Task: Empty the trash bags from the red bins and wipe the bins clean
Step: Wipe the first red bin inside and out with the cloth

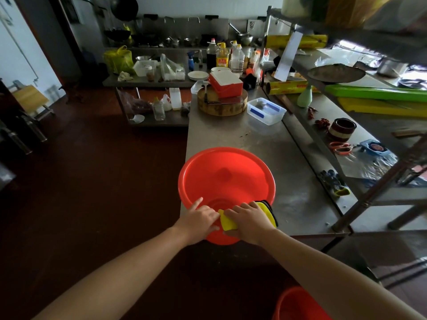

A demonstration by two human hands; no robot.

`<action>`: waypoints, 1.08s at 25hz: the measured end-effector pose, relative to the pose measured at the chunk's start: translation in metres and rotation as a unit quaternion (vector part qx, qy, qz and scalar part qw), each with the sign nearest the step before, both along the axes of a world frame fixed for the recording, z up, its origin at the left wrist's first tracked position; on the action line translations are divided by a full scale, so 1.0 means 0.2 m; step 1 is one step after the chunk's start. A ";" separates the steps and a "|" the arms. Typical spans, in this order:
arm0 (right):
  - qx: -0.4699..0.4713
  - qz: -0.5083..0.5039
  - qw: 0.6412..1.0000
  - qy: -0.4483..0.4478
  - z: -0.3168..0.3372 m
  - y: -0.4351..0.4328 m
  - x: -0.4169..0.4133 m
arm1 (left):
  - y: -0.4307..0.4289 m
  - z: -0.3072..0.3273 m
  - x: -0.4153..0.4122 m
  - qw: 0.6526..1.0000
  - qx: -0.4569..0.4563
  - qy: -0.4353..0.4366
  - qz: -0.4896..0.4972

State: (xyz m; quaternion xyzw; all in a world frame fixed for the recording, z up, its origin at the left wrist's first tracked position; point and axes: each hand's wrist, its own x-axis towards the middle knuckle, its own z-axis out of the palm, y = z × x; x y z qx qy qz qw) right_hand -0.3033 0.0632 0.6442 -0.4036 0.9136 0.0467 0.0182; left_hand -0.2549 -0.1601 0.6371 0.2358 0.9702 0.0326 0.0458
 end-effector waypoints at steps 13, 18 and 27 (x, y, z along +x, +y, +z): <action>0.031 0.014 0.999 0.002 0.05 0.09 -0.08 | -0.17 0.07 -0.09 0.994 -0.109 0.025 -0.020; 0.022 -0.019 0.999 -0.016 0.02 -0.06 -0.04 | -0.01 0.02 -0.05 1.000 -0.017 0.020 0.010; 0.024 0.007 0.999 -0.039 0.06 0.19 -0.21 | -0.35 0.06 -0.15 0.996 -0.084 0.026 0.035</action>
